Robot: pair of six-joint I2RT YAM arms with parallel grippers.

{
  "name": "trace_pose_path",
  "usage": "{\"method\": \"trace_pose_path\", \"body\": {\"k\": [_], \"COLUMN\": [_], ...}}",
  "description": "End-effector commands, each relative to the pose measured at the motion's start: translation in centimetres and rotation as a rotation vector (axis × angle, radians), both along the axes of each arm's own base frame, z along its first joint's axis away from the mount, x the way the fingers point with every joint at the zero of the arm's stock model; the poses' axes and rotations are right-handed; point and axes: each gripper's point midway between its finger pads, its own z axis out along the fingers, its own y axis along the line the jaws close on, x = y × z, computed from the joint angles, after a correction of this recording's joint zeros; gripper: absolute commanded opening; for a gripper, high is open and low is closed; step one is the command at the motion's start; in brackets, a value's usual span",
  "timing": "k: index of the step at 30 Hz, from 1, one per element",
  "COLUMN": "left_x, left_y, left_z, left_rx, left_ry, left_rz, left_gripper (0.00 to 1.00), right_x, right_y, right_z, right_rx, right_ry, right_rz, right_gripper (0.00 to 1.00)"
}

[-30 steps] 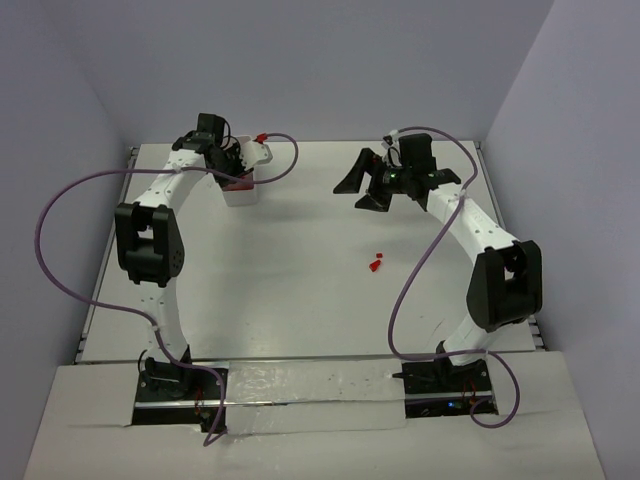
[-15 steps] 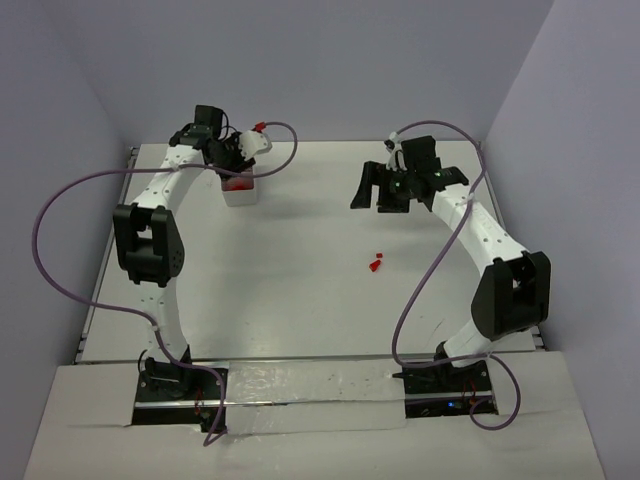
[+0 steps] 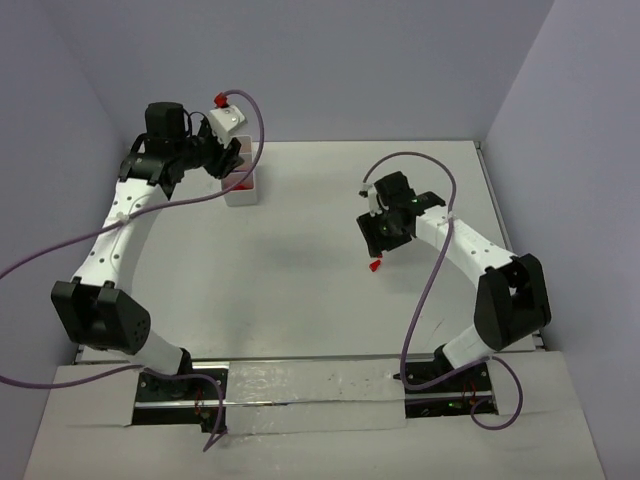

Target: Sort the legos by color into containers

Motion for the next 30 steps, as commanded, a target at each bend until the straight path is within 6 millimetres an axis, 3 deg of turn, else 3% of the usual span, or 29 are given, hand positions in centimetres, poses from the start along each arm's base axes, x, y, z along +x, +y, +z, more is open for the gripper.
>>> {"method": "trace_pose_path", "body": {"k": [1,5,12,30], "left_x": [-2.0,-3.6,-4.7,-4.4], "left_y": [-1.6,-1.7,-2.0,-2.2], "left_z": [0.5,0.2,0.0,0.7], "left_rx": [-0.141,-0.164,-0.173,-0.177], "left_ry": [0.056,0.064,0.072,0.056], "left_rz": [-0.031,-0.043,-0.067,-0.08], "left_gripper": [0.51,0.51,0.52,0.53], "right_x": [-0.2,-0.2,-0.2,0.1], "right_y": [-0.2,0.6,1.2,1.7], "right_z": [-1.3,-2.7,-5.6,-9.0], "right_rx": [-0.097,-0.11,-0.139,-0.152], "right_ry": [-0.006,0.02,0.074,0.152], "right_rz": [0.046,0.036,0.078,0.115], "right_gripper": [0.63,0.67,0.69,0.69]}}
